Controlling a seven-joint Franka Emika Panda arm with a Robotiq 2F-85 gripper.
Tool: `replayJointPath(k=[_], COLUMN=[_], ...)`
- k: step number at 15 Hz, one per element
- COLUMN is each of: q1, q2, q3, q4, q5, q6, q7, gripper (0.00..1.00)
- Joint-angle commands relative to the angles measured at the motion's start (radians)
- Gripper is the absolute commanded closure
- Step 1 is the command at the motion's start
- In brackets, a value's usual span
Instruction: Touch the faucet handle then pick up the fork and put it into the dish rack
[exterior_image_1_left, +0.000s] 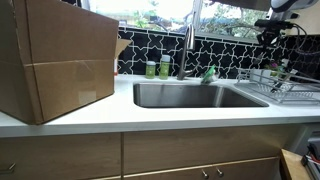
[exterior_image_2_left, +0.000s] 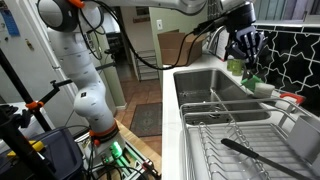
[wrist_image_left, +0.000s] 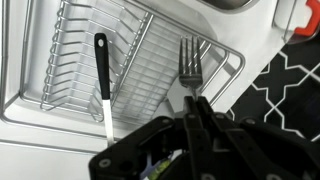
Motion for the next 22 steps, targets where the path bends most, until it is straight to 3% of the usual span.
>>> replayJointPath(k=[1, 4, 5, 9, 12, 22], q1=[-0.039, -0.059, -0.043, -0.042, -0.069, -0.199], q2=[0.092, 0.177, 0.100, 0.120, 0.218, 0.424], q3=[-0.023, -0.050, -0.038, -0.038, -0.059, -0.085], q4=[0.101, 0.181, 0.105, 0.121, 0.211, 0.426], q5=[-0.020, 0.013, 0.003, 0.003, 0.052, 0.151], q6=[-0.036, -0.051, -0.020, -0.020, -0.036, -0.045], q7=[0.130, 0.185, 0.136, 0.141, 0.160, 0.053], gripper=[0.94, 0.94, 0.94, 0.93, 0.95, 0.95])
